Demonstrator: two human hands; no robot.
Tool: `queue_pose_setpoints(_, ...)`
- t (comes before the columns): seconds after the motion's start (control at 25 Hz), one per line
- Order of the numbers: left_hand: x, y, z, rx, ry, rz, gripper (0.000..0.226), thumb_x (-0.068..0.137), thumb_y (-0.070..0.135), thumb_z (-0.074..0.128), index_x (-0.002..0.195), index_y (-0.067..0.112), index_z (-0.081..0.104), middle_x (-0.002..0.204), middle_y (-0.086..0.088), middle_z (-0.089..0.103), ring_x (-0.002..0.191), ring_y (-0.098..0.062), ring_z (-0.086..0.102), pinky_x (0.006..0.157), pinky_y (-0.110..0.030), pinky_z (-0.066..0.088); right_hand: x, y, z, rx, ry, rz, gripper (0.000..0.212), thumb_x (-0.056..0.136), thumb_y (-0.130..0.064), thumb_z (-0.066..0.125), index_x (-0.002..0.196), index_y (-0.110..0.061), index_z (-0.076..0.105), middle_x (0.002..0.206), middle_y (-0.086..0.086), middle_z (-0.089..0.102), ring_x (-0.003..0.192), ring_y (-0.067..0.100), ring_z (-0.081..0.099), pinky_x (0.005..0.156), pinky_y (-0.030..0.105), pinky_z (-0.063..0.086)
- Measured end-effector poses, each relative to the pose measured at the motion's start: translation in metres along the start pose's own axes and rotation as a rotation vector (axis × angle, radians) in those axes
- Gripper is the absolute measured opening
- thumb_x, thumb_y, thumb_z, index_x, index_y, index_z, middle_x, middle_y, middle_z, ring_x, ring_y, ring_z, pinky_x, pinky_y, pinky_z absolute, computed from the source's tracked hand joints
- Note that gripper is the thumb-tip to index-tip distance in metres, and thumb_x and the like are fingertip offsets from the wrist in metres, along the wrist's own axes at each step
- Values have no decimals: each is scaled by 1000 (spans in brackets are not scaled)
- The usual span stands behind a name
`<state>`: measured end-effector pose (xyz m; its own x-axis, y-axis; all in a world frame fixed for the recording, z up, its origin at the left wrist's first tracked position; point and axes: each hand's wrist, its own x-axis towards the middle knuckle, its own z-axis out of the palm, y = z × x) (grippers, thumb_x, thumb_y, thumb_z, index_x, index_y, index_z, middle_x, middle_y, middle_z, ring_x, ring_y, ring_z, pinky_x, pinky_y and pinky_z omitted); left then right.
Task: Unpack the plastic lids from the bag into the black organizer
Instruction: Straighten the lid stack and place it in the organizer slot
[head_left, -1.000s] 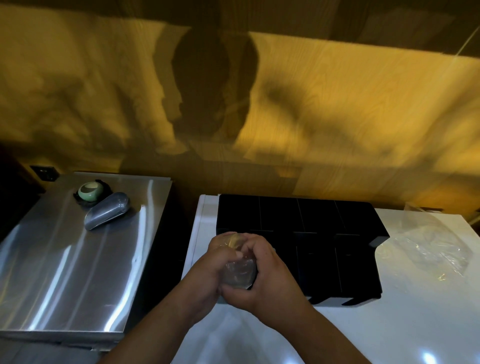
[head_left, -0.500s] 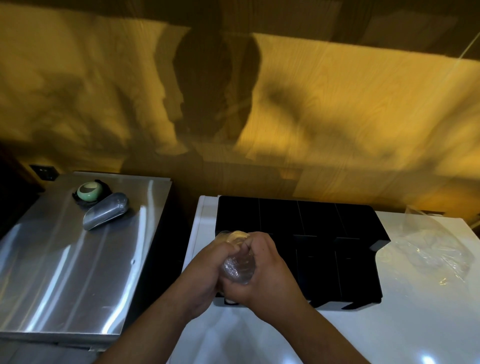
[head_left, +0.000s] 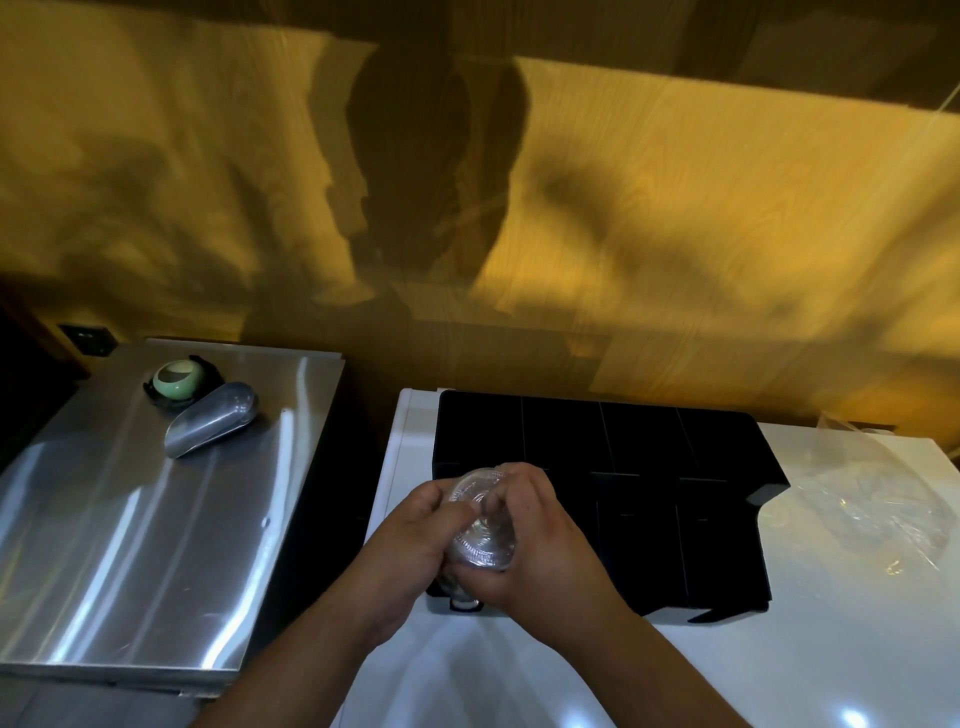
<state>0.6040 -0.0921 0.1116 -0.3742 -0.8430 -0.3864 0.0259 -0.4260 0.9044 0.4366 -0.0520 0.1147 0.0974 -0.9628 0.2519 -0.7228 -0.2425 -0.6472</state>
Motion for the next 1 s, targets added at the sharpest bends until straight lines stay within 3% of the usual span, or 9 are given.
queue_pose_setpoints(0.28, -3, 4, -3, 8, -97, -63, 32, 99, 33, 67, 128, 22, 72, 119, -13, 80, 111, -32, 76, 103, -54, 58, -2, 10, 7, -24, -5, -8, 57, 70, -59, 82, 105, -31, 46, 123, -15, 43, 93, 8, 59, 68, 25, 57)
queue_pose_setpoints(0.44, -1, -10, -5, 37, 127, -92, 56, 88, 29, 80, 139, 27, 56, 112, -6, 81, 98, -25, 81, 96, -51, 63, -5, 21, 21, -73, 24, -5, 55, 72, -58, 79, 105, -29, 45, 121, -10, 44, 90, 9, 57, 68, 20, 56)
queue_pose_setpoints(0.52, 1, -17, -6, 74, 202, -91, 53, 89, 30, 80, 136, 25, 57, 108, -2, 82, 92, -22, 81, 88, -44, 66, -6, 25, 29, -110, 35, -2, 56, 73, -56, 80, 108, -24, 49, 123, -6, 46, 92, 9, 57, 72, 17, 54)
queue_pose_setpoints(0.68, 0, -29, -12, 407, 333, 5, 37, 90, 31, 80, 120, 38, 59, 117, 13, 67, 90, -6, 73, 62, -11, 53, -12, 37, 46, -211, 100, -1, 60, 76, -56, 77, 110, -11, 60, 129, 9, 56, 101, 20, 62, 81, 30, 58)
queue_pose_setpoints(0.84, -8, -46, -21, 861, 384, 194, 34, 88, 45, 74, 116, 45, 55, 117, 23, 54, 98, -7, 63, 72, -19, 52, -18, 47, 65, -349, 115, -87, 61, 73, -54, 75, 113, -10, 61, 130, 14, 61, 103, 27, 62, 86, 41, 59)
queue_pose_setpoints(1.0, -11, -57, -25, 1147, 345, 352, 20, 89, 43, 69, 106, 34, 64, 106, 16, 59, 99, -7, 58, 77, -28, 57, -15, 65, 78, -432, 107, -166, 61, 70, -52, 83, 108, -10, 62, 125, 17, 66, 105, 32, 64, 98, 48, 52)
